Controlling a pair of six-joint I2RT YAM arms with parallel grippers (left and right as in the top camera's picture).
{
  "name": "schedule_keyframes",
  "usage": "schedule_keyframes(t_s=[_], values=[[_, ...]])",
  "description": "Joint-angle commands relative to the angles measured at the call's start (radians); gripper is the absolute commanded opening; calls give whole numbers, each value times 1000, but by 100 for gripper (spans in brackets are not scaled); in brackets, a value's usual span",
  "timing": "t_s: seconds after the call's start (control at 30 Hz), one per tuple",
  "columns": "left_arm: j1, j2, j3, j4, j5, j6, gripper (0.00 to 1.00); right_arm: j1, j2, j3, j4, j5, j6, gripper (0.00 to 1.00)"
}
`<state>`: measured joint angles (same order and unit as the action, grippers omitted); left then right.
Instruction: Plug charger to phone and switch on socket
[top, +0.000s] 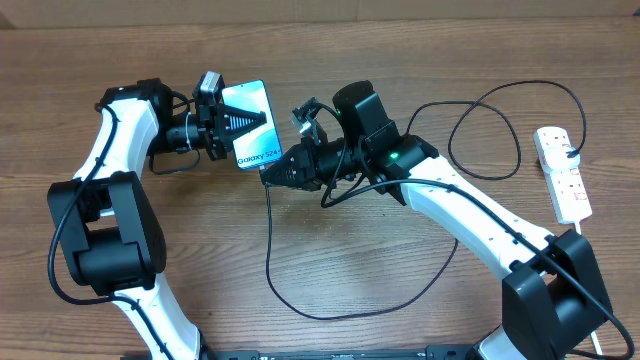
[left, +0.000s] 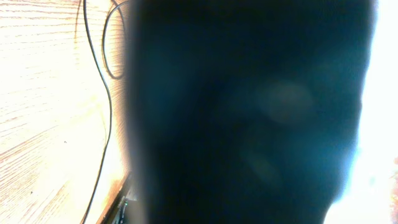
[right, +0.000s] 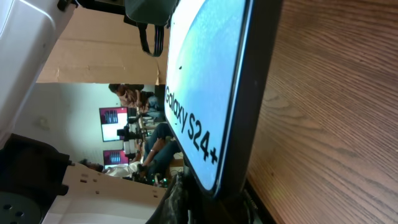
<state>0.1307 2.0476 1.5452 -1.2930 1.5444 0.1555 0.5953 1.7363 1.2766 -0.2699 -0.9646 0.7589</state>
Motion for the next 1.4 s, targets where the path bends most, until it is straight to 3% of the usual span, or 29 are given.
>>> schedule_keyframes(t_s=[0.0,1.37], values=[[0,-14,1,-3,37,-2,4,-15,-8,13,13,21,1,4],[0,-14,1,1,37,-21,4,-15,-8,13,56,28,79,4]])
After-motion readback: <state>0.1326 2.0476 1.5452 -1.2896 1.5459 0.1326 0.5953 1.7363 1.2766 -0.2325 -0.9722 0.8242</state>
